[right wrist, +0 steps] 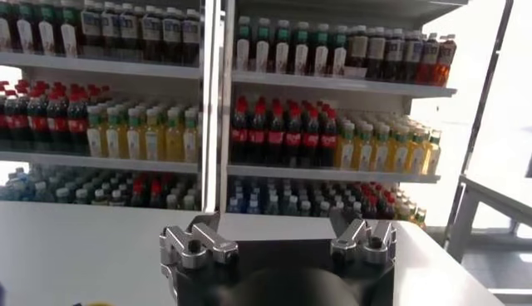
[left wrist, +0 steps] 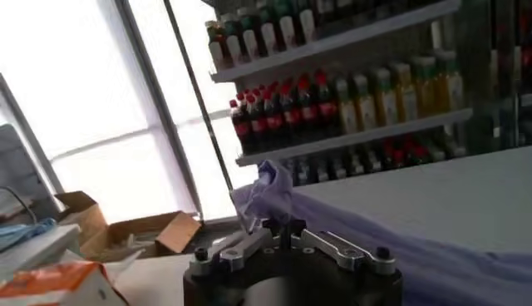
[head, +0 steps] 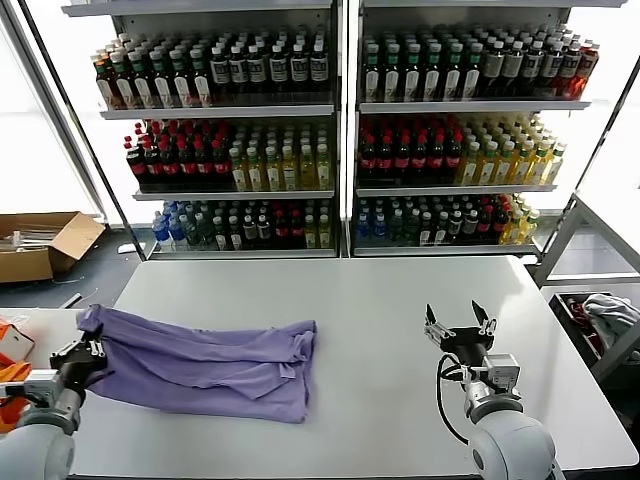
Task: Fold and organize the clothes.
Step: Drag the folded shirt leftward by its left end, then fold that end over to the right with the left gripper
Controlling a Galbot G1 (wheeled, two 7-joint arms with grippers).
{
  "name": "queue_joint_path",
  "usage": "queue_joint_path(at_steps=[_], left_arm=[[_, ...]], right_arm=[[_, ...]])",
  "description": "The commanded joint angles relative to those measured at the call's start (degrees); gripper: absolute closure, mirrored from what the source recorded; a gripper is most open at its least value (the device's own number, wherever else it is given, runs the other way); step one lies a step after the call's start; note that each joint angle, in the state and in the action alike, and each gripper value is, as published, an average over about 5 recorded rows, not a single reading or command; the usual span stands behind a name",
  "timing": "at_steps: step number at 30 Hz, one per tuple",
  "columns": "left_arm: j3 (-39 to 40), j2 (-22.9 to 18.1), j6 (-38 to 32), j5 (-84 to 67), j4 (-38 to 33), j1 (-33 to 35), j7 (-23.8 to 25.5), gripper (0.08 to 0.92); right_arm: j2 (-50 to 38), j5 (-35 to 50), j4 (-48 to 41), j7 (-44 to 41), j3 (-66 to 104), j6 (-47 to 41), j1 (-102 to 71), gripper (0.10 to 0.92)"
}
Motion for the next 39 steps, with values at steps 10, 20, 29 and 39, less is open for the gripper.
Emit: queue_joint_path(at_steps=[10,20,29,39], left_arm=[[5.8,-4.0,0.3,1.0,-9.4,1.3,0.1,0.889],[24.9,-12.8,0.3,6.5,-5.4,-1.1,-0.3,0.889],[31.6,-13.7,1.7,8.1,-4.6,-2.0,0.1,0.889],[31.4,-14.0,0.0,8.8,1.2,-3.0,0.9,0.889]], right_arm=[[0.2,-1.9,2.9,0.0,1.3,0.8,-2.7,0.203],[2.2,-5.1,7.9,0.2,1.0,-0.2,-5.4,0.203],[4.7,-7.2,10.6,0.1,0.2,-0.3,-7.8,0.203],[5.5,-7.6,11.9,0.1,0.4,0.1,-9.8,0.203]])
